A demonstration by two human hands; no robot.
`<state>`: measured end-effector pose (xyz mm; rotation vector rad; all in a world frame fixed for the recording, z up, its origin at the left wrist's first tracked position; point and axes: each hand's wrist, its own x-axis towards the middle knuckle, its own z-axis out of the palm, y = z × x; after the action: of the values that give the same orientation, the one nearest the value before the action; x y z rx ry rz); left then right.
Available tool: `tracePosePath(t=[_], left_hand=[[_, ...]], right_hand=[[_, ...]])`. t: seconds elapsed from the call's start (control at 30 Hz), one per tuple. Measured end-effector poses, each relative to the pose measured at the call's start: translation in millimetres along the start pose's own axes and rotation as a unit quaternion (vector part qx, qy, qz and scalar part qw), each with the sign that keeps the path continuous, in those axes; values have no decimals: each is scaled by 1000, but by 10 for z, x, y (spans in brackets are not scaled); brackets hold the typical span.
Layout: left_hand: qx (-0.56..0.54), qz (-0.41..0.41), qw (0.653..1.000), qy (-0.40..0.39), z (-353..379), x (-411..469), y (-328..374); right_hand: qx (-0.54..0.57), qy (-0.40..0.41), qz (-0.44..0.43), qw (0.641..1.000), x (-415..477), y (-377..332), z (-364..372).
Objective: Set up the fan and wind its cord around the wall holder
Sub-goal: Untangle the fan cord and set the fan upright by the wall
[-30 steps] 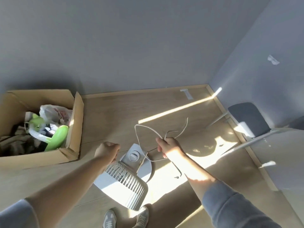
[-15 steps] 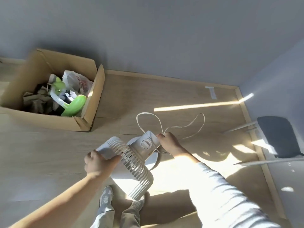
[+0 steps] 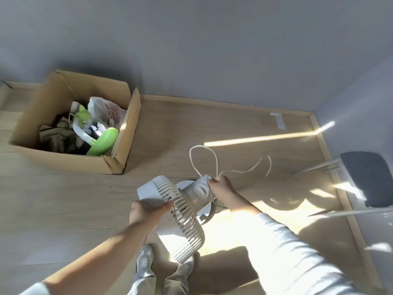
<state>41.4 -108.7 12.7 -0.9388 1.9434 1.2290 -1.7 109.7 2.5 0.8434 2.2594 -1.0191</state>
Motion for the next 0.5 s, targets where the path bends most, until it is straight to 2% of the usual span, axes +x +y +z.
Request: tracePosePath(t=[0.27, 0.5], left_hand=[[76, 64, 994, -36, -108, 32, 441], [90, 124, 984, -89, 3, -35, 1021]], right_hand=[[104, 29, 22, 994, -295, 32, -337], [199, 85, 91, 972, -372, 24, -738]])
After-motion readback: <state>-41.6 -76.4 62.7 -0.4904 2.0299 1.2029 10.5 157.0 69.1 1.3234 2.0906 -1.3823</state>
